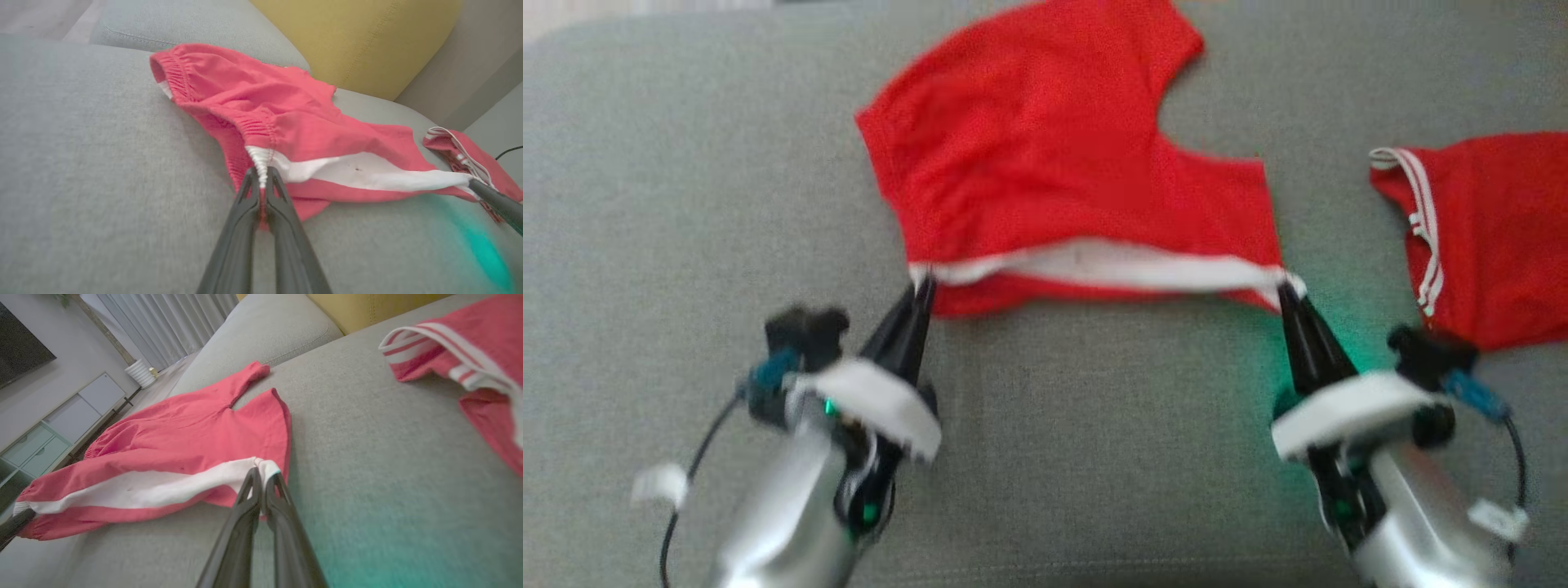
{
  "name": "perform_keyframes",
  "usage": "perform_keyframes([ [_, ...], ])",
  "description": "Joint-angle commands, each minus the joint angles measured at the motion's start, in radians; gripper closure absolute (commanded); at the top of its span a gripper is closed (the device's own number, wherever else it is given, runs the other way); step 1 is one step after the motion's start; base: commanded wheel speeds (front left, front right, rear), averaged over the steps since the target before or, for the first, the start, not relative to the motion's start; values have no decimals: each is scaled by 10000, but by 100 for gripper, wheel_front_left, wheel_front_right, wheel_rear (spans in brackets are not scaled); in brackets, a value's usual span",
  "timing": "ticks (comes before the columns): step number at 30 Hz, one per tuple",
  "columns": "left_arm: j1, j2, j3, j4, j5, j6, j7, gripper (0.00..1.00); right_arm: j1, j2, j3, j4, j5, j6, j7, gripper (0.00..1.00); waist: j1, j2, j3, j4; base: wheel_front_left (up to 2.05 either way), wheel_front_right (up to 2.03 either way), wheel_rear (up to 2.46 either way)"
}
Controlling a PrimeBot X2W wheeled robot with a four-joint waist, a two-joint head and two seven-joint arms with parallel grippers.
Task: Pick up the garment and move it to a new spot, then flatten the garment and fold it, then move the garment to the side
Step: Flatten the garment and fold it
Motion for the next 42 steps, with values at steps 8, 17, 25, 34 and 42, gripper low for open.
perform_keyframes([
  [8,3095,1079,466,-3842,34,1088,440,100,4048,513,-2086,-5145,-1471,67,2777,100,0,-1,-1121,285,0,0,0],
  [17,5260,1712,682,-6915,-301,2182,1499,100,6943,847,-2939,-8950,-1877,67,5163,100,0,-1,-1549,324,0,0,0],
  [25,5493,1842,745,-7632,-459,2414,1859,100,6714,852,-3209,-9474,-1847,67,5377,100,0,-1,-1547,377,0,0,0],
  [34,3361,1674,907,-6599,-957,1645,2227,100,2923,631,-2920,-7624,-2196,67,5384,100,0,-1,-371,866,0,0,0],
  [42,1005,1077,873,-4907,-1310,865,2269,100,-654,-58,-2476,-4918,-1973,67,4888,100,0,-1,803,1501,0,0,0],
])
